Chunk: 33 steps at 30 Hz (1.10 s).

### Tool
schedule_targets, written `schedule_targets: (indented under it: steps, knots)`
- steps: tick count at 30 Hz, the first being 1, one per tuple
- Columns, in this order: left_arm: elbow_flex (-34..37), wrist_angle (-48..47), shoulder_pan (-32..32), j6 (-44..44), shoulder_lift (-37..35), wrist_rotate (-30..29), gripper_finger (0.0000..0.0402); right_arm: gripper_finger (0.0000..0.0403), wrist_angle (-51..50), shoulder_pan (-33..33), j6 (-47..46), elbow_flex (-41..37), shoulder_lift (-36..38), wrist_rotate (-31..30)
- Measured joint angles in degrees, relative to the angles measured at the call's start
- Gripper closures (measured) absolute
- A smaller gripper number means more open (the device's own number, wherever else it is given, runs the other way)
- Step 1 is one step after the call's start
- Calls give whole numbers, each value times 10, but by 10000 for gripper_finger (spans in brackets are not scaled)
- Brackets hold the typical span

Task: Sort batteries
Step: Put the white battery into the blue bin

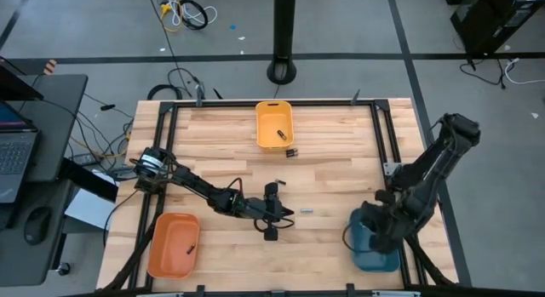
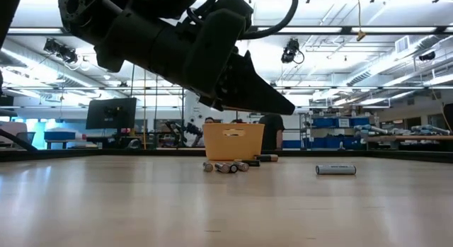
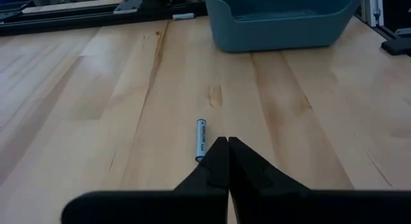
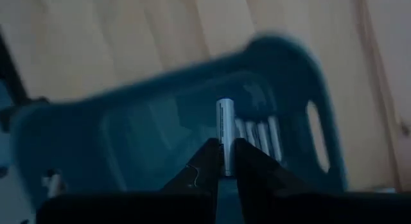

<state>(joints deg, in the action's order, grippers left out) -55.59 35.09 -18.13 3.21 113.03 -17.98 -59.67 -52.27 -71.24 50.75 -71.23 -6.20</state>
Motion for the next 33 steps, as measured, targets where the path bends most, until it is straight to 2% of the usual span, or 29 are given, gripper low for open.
schedule_targets:
  steps: [7,12,21,24,28,33]
  knots:
    - [0,2,0,0,0,0,396,356,28,-44,-57,-54,-21,19]
    - [0,1,0,0,0,7,396,351,103,-48,-57,-88,-22,31]
    - [0,2,0,0,0,7,396,292,124,-38,-57,-82,-22,60]
    - [0,2,0,0,0,7,396,274,112,-27,-53,-66,-22,85]
    - [0,2,0,0,0,7,396,261,66,-11,-15,-27,-22,88]
    - [0,2,0,0,0,7,396,273,-42,25,49,41,-22,71]
